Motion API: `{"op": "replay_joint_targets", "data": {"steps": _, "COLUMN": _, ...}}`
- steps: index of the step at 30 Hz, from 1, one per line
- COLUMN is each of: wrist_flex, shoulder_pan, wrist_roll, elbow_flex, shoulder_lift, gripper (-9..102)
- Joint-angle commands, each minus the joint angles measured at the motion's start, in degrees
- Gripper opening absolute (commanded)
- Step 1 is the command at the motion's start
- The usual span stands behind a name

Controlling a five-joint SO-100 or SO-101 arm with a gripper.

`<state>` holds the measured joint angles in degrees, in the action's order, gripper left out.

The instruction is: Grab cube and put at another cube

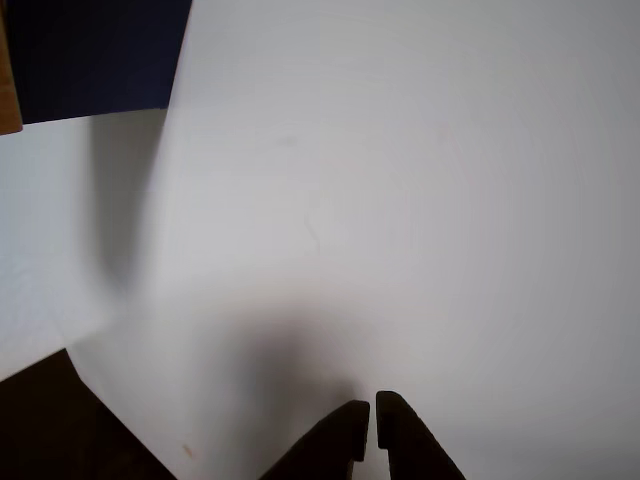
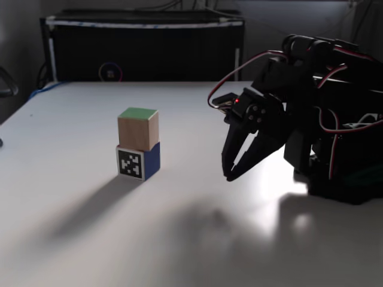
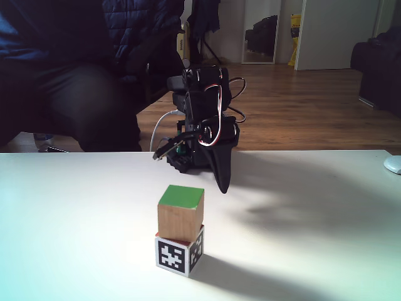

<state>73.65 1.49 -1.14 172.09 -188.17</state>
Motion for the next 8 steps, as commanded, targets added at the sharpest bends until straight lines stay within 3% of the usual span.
{"op": "replay_joint_targets", "data": {"steps": 1, "wrist_flex": 0.18, "shoulder_pan": 0.53, "wrist_roll": 0.35, "elbow_flex": -1.93, "shoulder_lift": -0.26, "gripper": 0}}
{"op": "replay_joint_targets", "data": {"steps": 8, "wrist_flex": 0.18, "shoulder_pan": 0.53, "wrist_roll": 0.18, "elbow_flex": -1.93, "shoulder_lift": -0.26, "gripper": 0}}
